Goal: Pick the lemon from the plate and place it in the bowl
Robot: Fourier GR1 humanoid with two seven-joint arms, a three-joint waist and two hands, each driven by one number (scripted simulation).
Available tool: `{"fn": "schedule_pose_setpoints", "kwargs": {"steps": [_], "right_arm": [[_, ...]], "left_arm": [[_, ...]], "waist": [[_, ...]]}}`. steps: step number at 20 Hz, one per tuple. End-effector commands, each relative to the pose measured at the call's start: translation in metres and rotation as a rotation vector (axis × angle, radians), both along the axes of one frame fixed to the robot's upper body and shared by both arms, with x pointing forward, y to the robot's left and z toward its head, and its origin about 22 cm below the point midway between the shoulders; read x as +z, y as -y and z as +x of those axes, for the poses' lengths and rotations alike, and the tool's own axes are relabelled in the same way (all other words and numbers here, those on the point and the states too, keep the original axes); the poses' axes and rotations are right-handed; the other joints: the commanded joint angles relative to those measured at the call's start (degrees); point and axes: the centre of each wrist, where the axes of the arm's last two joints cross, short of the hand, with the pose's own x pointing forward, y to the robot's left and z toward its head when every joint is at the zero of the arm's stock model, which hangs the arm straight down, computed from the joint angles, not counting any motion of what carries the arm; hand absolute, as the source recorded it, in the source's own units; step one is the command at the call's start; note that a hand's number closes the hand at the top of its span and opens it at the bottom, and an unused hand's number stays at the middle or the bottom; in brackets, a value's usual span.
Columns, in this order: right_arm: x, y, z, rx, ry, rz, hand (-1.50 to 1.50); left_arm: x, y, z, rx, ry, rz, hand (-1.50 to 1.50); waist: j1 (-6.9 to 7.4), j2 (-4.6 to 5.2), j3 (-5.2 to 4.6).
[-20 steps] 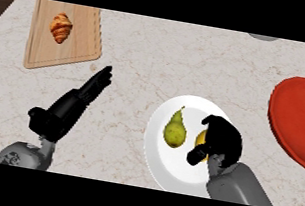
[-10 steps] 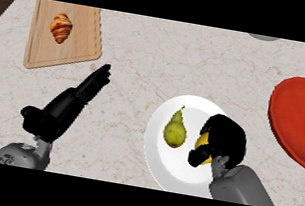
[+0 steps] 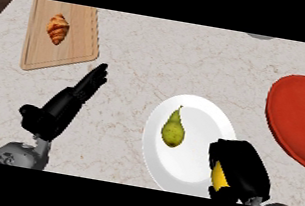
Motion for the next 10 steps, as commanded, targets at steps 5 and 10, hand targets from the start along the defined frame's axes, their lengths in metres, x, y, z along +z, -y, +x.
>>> {"fn": "schedule_pose_setpoints", "kwargs": {"steps": [5, 10], "right_arm": [[0.062, 0.041, 0.001, -0.024, 0.375, 0.081, 1.5], [0.103, 0.041, -0.022, -0.076, 0.553, 0.356, 1.5]], "left_arm": [[0.006, -0.01, -0.003, -0.017, 0.011, 0.014, 0.0], [0.008, -0.01, -0.001, 0.013, 0.002, 0.008, 0.0]], "waist": [[0.27, 0.01, 0.0], [-0.52, -0.17, 0.02]]}}
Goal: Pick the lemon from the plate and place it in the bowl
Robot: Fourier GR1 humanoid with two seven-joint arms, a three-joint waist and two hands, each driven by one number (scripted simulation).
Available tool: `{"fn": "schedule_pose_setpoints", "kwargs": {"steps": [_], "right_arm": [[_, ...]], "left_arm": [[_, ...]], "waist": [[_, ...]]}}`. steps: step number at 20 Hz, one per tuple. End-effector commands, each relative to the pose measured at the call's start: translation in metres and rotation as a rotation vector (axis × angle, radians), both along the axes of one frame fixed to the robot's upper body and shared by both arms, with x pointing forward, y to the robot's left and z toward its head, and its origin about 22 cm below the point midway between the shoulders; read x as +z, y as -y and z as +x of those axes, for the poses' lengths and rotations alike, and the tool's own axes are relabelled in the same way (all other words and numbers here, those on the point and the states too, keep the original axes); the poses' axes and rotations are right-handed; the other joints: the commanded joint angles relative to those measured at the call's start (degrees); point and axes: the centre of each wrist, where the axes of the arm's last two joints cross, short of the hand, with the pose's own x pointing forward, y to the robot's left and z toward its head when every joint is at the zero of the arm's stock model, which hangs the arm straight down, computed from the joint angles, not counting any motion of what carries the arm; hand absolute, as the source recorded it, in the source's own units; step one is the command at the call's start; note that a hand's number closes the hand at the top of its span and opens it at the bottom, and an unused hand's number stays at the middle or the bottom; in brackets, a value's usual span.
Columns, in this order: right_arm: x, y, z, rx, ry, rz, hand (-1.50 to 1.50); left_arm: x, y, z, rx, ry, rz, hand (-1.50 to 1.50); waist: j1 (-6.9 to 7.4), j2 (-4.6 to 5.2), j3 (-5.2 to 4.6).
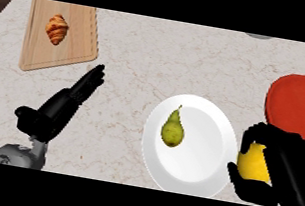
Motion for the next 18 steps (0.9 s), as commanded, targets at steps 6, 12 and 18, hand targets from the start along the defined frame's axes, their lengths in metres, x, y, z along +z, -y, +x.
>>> {"fn": "schedule_pose_setpoints", "kwargs": {"steps": [6, 12, 18], "right_arm": [[0.059, 0.043, 0.008, -0.102, 0.14, 0.306, 1.5], [0.033, 0.088, 0.033, -0.223, 0.157, 0.124, 1.5], [0.013, 0.122, 0.081, -0.295, 0.289, 0.052, 1.5]], "left_arm": [[0.007, 0.009, 0.006, -0.027, 0.017, -0.013, 0.0], [-0.007, 0.02, 0.002, -0.015, 0.01, 0.007, 0.0], [0.004, 0.0, 0.01, -0.025, 0.007, -0.003, 0.0]], "waist": [[1.01, 0.29, -0.03], [1.07, 0.34, -0.02], [1.81, 0.53, 0.01]]}}
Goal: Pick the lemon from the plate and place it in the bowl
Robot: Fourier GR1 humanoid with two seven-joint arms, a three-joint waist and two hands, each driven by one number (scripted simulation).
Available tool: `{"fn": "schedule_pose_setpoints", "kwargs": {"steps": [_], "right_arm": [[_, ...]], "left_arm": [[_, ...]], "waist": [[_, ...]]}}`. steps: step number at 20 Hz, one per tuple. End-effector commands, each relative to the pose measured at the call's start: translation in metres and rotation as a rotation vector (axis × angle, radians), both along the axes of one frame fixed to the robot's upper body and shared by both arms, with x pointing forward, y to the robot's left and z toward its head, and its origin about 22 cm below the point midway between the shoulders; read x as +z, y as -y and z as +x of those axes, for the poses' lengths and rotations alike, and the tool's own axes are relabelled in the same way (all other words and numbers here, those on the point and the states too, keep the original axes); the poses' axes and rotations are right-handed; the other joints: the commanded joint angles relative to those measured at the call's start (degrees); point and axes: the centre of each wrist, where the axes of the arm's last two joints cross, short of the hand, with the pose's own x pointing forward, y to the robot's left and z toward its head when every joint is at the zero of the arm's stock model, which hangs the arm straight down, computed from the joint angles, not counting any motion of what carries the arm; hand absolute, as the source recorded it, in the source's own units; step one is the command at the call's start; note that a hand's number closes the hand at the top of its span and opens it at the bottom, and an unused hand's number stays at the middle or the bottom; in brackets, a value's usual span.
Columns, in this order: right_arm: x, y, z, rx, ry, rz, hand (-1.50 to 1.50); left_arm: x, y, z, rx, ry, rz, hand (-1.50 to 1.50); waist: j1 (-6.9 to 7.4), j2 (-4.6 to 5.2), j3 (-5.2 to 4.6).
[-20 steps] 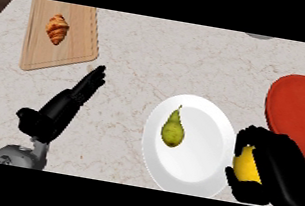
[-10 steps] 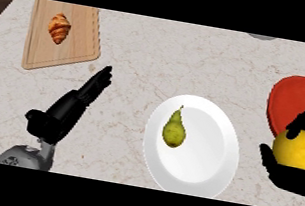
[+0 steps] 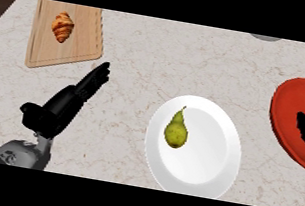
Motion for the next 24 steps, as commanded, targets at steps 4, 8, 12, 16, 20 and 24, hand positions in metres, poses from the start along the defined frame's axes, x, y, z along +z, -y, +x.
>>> {"fn": "schedule_pose_setpoints", "kwargs": {"steps": [4, 8, 12, 16, 20, 24], "right_arm": [[-0.025, 0.046, 0.036, -0.067, -0.018, -0.077, 1.5], [-0.039, 0.08, 0.038, -0.071, -0.333, -0.001, 1.5], [-0.049, 0.088, 0.055, 0.006, -0.424, 0.167, -1.5], [-0.059, 0.097, 0.074, 0.098, -0.338, 0.188, -1.5], [-0.045, 0.114, 0.085, 0.077, -0.235, 0.239, -1.5], [-0.036, 0.113, 0.087, -0.007, -0.117, 0.435, -1.5]], "left_arm": [[0.009, 0.006, 0.001, 0.021, 0.003, 0.004, 0.0], [-0.012, 0.008, -0.002, -0.015, -0.01, -0.016, 0.0], [-0.001, 0.005, 0.004, -0.017, 0.021, 0.019, 0.0], [-0.006, -0.001, 0.002, -0.008, -0.007, 0.002, 0.0], [0.01, 0.013, -0.004, -0.009, 0.014, 0.007, 0.0], [0.001, 0.002, -0.007, 0.0, -0.001, 0.007, 0.0]], "waist": [[0.09, -0.02, 0.0], [0.46, 0.33, 0.0], [0.57, 0.21, 0.03], [0.47, 0.14, 0.03], [0.59, 0.1, 0.04], [0.19, -0.13, 0.01]]}}
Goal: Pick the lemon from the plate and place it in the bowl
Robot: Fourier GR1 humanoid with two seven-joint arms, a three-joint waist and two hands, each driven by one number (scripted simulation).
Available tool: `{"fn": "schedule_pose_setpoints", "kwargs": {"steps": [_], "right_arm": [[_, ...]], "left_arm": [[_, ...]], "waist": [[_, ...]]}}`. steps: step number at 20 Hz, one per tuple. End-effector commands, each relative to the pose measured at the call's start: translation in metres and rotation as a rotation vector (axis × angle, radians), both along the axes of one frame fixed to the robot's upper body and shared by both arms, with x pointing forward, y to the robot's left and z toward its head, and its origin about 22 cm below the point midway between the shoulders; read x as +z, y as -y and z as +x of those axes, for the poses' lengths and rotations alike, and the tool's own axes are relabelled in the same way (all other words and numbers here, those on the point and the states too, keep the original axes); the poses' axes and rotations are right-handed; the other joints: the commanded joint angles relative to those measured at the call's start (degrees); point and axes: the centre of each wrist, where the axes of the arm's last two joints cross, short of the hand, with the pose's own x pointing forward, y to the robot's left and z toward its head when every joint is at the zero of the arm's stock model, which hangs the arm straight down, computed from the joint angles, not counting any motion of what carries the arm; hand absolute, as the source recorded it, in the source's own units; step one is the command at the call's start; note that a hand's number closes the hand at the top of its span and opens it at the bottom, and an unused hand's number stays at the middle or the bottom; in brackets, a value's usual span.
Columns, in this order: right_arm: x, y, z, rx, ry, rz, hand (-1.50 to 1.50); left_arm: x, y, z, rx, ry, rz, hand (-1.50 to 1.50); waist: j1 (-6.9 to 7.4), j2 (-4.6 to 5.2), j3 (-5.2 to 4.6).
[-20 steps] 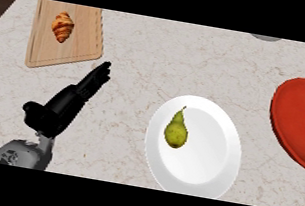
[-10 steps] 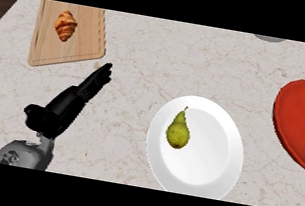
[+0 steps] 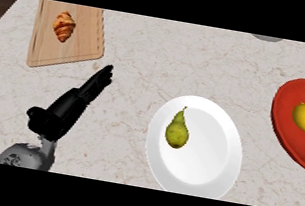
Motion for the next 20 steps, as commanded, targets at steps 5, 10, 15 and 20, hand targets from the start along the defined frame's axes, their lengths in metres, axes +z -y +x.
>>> {"fn": "schedule_pose_setpoints", "kwargs": {"steps": [5, 10, 15, 20], "right_arm": [[0.012, 0.045, -0.016, -0.186, 0.143, 0.287, -1.5], [0.03, 0.112, -0.059, -0.265, 0.184, 0.375, -1.5], [0.002, 0.151, -0.116, -0.328, 0.234, 0.404, -1.5], [0.016, 0.181, -0.16, -0.32, 0.259, 0.461, -1.5]], "left_arm": [[-0.006, 0.002, -0.008, 0.002, 0.006, -0.004, 0.0], [-0.002, 0.0, 0.016, 0.002, 0.004, 0.006, 0.0], [0.0, -0.016, 0.003, -0.01, 0.0, -0.002, 0.0], [0.008, 0.0, 0.016, -0.002, 0.021, -0.014, 0.0]], "waist": [[-0.54, -0.16, -0.02], [-0.45, 0.35, 0.06], [0.28, 0.47, 0.21], [0.05, 0.64, 0.34]]}}
